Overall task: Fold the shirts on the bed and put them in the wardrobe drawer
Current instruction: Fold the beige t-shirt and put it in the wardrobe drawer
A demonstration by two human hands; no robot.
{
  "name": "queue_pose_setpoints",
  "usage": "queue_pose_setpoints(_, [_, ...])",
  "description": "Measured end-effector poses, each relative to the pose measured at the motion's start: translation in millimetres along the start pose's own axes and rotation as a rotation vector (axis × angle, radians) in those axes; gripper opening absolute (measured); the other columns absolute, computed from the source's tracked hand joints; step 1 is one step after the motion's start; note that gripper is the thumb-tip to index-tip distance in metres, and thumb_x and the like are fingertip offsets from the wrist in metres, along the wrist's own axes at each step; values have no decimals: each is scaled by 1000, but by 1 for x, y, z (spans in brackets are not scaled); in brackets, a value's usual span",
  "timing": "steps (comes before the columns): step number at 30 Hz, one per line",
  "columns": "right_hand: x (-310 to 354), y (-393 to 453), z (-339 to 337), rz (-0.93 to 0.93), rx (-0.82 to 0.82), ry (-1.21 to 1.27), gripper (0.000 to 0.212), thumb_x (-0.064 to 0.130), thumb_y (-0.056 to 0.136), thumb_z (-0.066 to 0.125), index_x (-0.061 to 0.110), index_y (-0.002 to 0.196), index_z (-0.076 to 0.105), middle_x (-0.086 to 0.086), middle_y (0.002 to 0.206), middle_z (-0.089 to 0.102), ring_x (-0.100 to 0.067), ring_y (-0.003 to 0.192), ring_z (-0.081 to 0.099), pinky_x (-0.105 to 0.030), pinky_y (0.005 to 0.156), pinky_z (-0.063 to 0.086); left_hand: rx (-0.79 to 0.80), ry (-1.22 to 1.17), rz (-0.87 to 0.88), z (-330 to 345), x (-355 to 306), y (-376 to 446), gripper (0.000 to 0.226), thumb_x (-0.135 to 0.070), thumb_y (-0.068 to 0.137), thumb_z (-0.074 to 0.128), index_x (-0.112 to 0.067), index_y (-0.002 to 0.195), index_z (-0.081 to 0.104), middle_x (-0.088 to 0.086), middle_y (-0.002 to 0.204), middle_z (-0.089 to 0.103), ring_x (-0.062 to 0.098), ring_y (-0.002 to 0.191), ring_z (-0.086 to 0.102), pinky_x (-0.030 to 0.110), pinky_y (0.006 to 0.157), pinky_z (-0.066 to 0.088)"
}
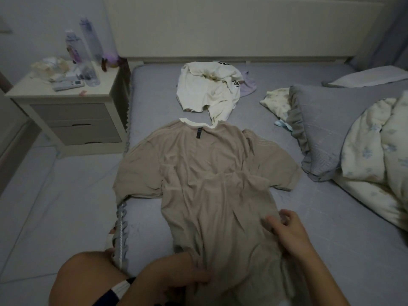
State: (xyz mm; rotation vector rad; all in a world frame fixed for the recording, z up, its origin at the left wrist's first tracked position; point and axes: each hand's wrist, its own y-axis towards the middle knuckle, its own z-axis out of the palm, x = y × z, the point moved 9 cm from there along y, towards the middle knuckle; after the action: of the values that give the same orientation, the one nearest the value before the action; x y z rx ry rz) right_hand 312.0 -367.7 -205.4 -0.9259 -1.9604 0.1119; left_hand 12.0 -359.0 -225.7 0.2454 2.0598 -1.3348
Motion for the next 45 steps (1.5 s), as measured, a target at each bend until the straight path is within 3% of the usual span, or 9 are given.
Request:
queue_pose_setpoints(4, [-2,11,9,81,354,-462,18,28,78,73,10,83,74,0,77,74,-11,71,69,-27,67,53,0,324,-156,-43,25,-10,64,-69,74,65,-25,121,64,-3,123,64,13,111,61,16,85,47])
queue_pose_setpoints(7, [38,53,-24,-61,86,-559,18,32,78,71,14,80,67,-6,81,71,-19,71,65,-31,68,51,-335,260,-198,-117,26,0,42,-61,84,60,-20,80,68,-3,73,64,13,70,64,19,56,43])
queue_pose_setpoints(12, [164,127,35,-514,-64,-493,59,42,91,58,24,146,41,-12,151,40,-32,137,38,-47,114,32,-974,209,154,-228,-30,42,24,-23,93,56,-22,116,61,8,121,60,27,110,56,37,94,46])
queue_pose_setpoints(16, [198,198,116,-484,15,-777,72,69,93,28,42,154,1,3,165,-13,-34,150,-12,-59,116,-6,-925,533,131,-269,-59,109,53,-46,100,39,-39,151,26,3,163,14,30,148,15,49,118,18])
queue_pose_setpoints(23, [174,298,110,-331,-88,-856,77,79,80,-2,48,150,-14,7,162,-24,-32,150,-16,-66,113,-5,-721,696,10,-322,-44,215,81,-89,74,9,-57,146,-12,-8,162,-20,31,149,-17,61,116,-5])
queue_pose_setpoints(32, [224,307,87,-480,-232,-833,63,57,97,26,38,155,12,-1,166,-6,-30,151,-7,-53,119,-7,-547,732,11,-350,-76,256,102,-99,54,-2,-56,146,-10,-9,163,-18,35,149,-15,66,115,-2])
queue_pose_setpoints(36, [197,298,106,-473,-126,-878,72,68,92,11,37,156,-2,0,166,-8,-24,152,-7,-46,120,-6,-866,811,61,-388,-97,236,84,-85,75,10,-45,148,18,4,158,22,33,141,27,57,110,31])
queue_pose_setpoints(41, [199,333,73,-302,-209,-859,69,54,99,23,21,158,4,-10,166,1,-28,152,0,-46,122,1,-773,694,-26,-408,-58,252,83,-81,77,1,-45,152,-7,-4,164,-11,26,151,-10,57,119,-1])
queue_pose_setpoints(45, [220,292,98,-289,-256,-796,67,48,100,24,15,157,7,-13,165,4,-32,151,3,-52,121,1,-849,702,128,-392,-48,225,77,-75,87,-2,-38,155,0,0,165,-10,24,151,-10,53,120,-3])
